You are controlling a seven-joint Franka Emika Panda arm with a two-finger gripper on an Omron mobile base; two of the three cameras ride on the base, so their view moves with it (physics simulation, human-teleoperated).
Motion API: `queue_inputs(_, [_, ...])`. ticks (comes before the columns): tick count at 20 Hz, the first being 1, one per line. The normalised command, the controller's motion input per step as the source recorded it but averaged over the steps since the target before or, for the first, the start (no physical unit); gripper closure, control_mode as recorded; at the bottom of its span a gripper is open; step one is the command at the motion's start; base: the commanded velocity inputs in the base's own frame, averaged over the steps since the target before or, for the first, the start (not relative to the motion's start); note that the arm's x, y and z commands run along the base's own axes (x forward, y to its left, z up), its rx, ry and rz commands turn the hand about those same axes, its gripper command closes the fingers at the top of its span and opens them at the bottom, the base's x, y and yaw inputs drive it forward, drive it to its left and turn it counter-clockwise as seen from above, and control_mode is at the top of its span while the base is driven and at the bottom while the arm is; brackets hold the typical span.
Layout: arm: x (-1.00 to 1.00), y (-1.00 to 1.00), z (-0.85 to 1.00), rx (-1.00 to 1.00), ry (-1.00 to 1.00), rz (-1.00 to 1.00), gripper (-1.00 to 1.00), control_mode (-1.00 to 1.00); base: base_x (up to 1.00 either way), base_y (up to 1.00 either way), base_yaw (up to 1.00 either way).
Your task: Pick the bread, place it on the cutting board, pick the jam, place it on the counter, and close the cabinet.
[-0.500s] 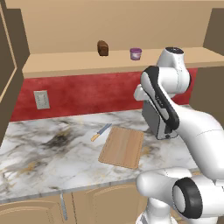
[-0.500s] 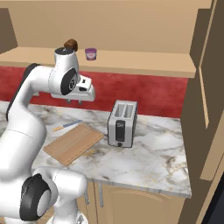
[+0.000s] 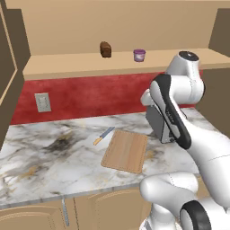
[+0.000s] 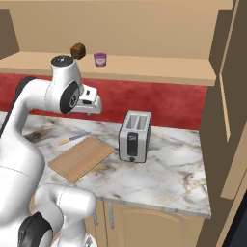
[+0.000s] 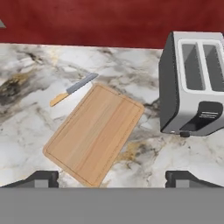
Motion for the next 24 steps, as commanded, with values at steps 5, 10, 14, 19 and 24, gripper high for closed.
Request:
queue_inputs(5, [-0.19,0.00,0.00,0.00,-0.11,0.00,-1.00,-1.00,0.00,0.00,0.00])
queue_inputs(10, [0.00,0.00,0.00,0.00,-0.10,0.01,-1.00,-1.00,0.00,0.00,0.00])
queue_inputs(14, [0.00,0.00,0.13,0.00,-0.13,0.00,-1.00,-1.00,0.00,0.00,0.00])
queue_inputs(19, [0.00,0.00,0.23,0.00,-0.12,0.00,-1.00,-1.00,0.00,0.00,0.00])
queue_inputs(24, [0.00,0.00,0.26,0.00,-0.10,0.00,-1.00,-1.00,0.00,0.00,0.00])
